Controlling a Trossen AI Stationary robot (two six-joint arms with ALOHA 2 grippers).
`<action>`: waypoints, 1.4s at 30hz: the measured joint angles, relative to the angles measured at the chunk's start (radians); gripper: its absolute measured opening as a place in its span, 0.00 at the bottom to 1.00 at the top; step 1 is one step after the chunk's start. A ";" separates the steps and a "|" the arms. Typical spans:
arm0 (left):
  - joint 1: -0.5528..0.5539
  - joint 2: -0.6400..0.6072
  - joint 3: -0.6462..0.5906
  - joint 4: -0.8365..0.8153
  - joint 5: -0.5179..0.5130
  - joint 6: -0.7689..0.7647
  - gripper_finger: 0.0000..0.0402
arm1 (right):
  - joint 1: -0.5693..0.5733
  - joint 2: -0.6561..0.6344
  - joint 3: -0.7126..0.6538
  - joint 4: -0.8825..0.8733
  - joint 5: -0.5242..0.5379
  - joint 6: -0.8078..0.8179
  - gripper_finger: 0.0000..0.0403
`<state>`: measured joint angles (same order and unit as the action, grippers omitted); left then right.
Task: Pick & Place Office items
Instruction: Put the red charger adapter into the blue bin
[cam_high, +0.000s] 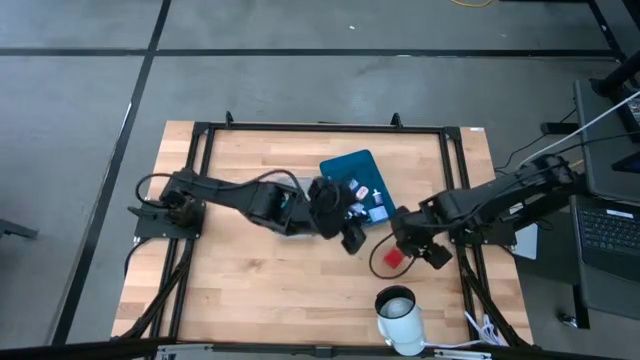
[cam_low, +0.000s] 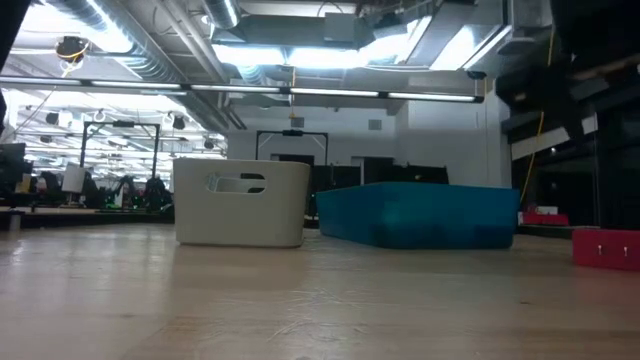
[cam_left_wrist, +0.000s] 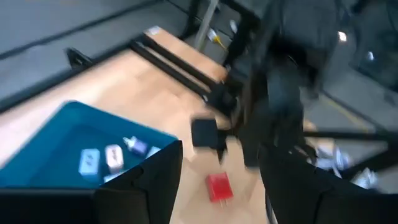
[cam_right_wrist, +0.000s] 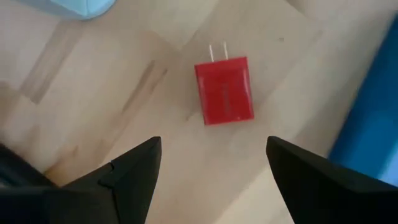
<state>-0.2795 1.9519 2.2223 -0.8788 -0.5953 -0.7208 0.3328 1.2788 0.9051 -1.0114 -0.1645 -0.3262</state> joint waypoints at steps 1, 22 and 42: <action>0.000 -0.008 0.000 0.000 -0.015 -0.007 0.52 | 0.000 0.018 -0.001 0.016 -0.004 -0.003 0.73; -0.001 -0.044 -0.007 -0.061 -0.033 0.003 0.52 | -0.010 0.285 -0.003 0.237 -0.034 -0.084 0.73; 0.009 -0.044 -0.007 -0.072 -0.012 0.013 0.52 | -0.024 0.286 -0.169 0.391 -0.035 0.020 0.64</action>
<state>-0.2703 1.9083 2.2154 -0.9512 -0.6074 -0.7082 0.3084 1.5646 0.7357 -0.6200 -0.1994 -0.3063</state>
